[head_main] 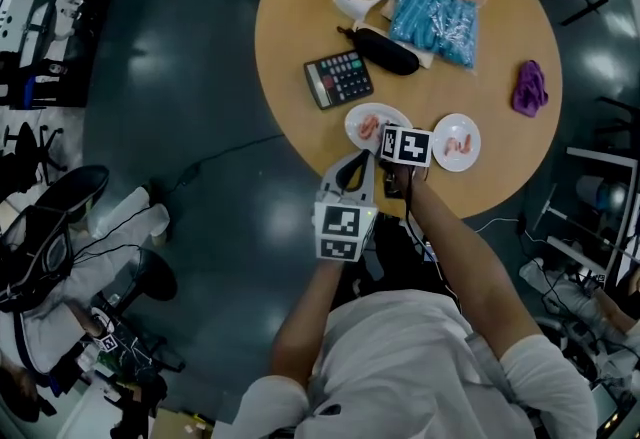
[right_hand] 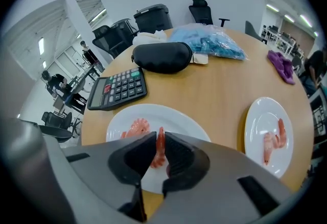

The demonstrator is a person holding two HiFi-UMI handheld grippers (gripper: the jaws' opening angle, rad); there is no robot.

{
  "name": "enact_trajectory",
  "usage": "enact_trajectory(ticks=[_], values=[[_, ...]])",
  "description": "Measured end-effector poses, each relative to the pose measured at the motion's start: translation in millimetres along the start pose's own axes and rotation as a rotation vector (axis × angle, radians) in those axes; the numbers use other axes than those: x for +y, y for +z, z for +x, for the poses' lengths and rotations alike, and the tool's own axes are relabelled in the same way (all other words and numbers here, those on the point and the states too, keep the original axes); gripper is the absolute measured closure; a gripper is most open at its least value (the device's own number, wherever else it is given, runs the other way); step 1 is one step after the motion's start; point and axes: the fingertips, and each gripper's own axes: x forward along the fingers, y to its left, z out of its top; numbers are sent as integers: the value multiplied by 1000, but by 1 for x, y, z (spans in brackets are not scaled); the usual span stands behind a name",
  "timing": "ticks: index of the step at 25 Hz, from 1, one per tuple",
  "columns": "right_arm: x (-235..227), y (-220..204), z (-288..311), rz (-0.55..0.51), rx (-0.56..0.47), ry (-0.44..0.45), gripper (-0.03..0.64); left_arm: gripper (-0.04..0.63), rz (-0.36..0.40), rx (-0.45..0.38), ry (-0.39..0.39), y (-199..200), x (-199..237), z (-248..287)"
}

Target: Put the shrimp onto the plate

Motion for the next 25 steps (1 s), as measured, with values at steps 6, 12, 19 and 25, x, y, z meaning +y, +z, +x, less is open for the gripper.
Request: enact_trajectory(ticks=[6,12,19,25], values=[[-1,4,-14,31,-41,41,558,588,10,11,-2,-4,-4,-2],[-19,21,-59,67,-156,116,558,588,40,-5,-33,0,-27,1],[-129,39,-112,72,-292,71,558,588,66,1,-91,-5,-72,11],[-201,43,-84,84,-271,20,558,588,98,-4,-118,-6,-103,19]])
